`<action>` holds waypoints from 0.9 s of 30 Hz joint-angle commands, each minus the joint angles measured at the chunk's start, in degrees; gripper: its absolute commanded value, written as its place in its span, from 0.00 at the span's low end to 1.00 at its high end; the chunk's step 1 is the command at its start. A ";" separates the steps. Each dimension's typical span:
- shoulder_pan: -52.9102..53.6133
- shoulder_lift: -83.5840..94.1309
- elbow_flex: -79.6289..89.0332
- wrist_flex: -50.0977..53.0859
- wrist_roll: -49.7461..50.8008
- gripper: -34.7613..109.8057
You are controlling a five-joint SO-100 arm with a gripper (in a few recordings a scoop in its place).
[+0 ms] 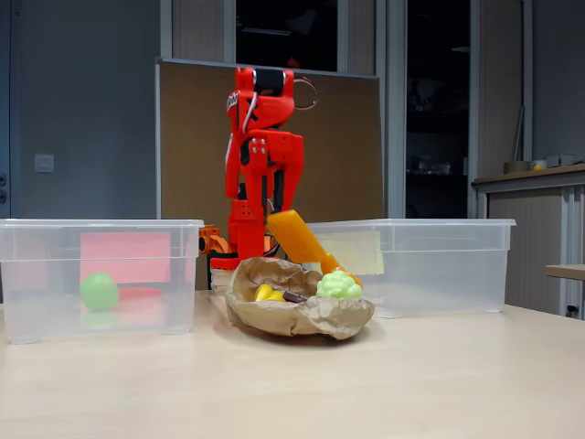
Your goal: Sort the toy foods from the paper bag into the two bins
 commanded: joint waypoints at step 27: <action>-45.79 28.48 -2.90 17.58 39.55 0.24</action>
